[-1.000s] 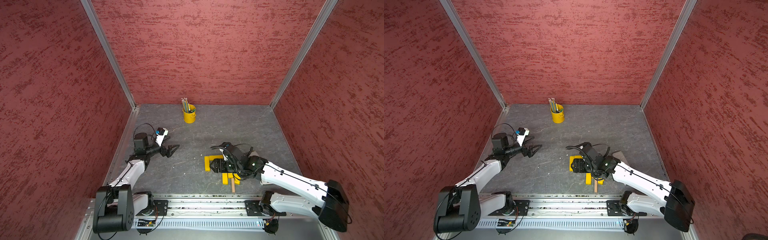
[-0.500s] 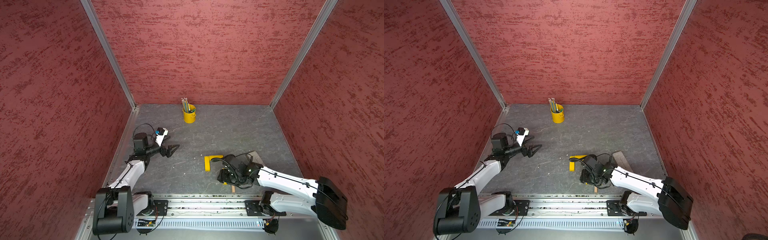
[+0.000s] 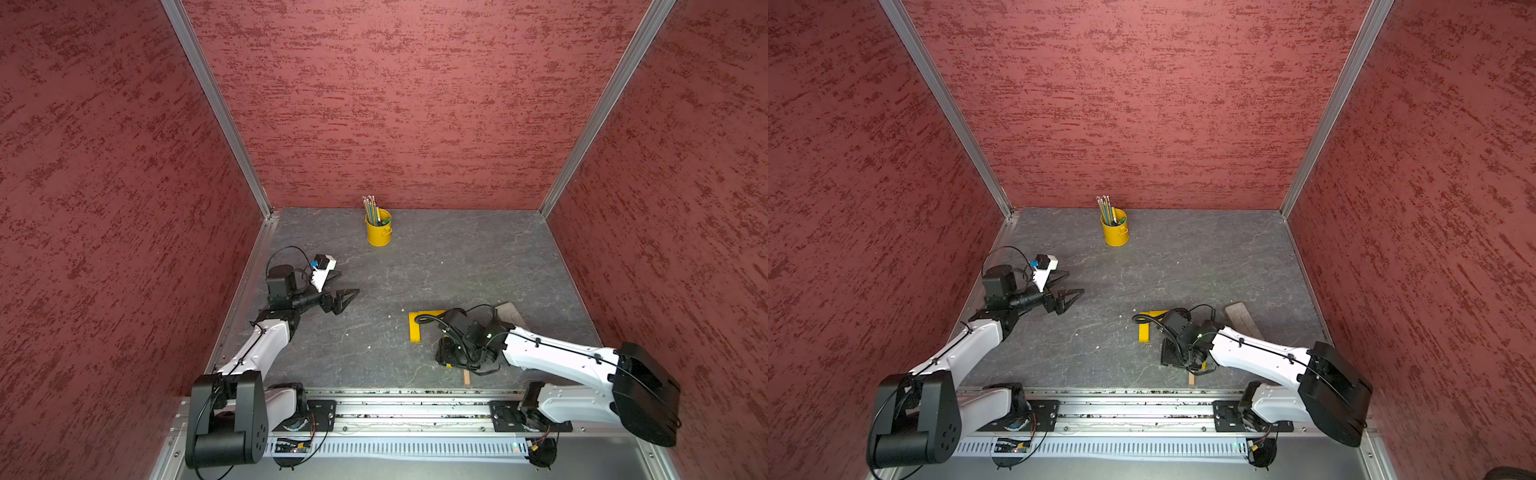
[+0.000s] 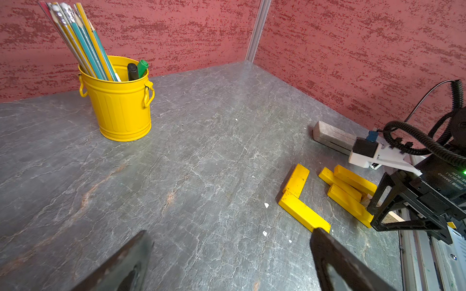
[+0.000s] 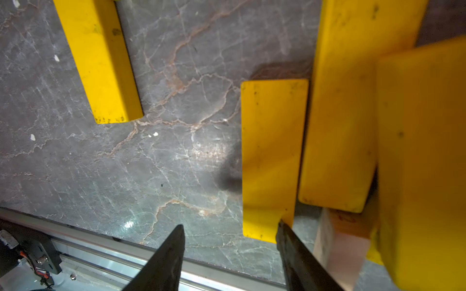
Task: Assemble the number 8 with building blocks
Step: Pick up the building block from the center of the board.
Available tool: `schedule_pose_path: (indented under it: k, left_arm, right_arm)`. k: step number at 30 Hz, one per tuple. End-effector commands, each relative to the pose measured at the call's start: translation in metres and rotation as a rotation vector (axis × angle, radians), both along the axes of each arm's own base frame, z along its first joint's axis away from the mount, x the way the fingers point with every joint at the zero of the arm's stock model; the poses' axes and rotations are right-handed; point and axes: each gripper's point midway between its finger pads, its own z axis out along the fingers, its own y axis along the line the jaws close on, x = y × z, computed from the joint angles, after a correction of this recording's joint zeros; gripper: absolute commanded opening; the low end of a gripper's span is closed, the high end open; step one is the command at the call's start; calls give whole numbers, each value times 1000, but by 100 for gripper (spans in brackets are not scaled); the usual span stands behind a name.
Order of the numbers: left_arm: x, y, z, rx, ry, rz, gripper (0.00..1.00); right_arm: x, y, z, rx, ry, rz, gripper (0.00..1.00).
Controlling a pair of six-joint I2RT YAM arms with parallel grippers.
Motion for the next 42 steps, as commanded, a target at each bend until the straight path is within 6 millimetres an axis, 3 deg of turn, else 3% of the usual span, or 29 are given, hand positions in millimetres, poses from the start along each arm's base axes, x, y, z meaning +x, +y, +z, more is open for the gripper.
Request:
schedule_pose_path:
  k: [1,13,25,33,37,42]
  left_arm:
    - [2,-2,8,-11,-14,-17,100]
    - [1,-2,6,-9,-13,-19,100]
    - [0,-2,5,-9,-8,-19,100]
    - [-1,-1,7,-5,-11,-15,100]
    - [-1,0,3,7,-10,-4,100]
    - [2,0,1,3,-5,-8,100]
  right_arm:
    - [5,-14,0,-85,-32,-11,61]
    - [14,-7,-4,-81,-32,-2,61]
    - [21,-8,-12,-130,-51,24,44]
    - [25,-6,7,-106,-93,38,32]
    - [15,-16,0,-149,-53,66,29]
    - [19,-14,2,-166,-61,90,29]
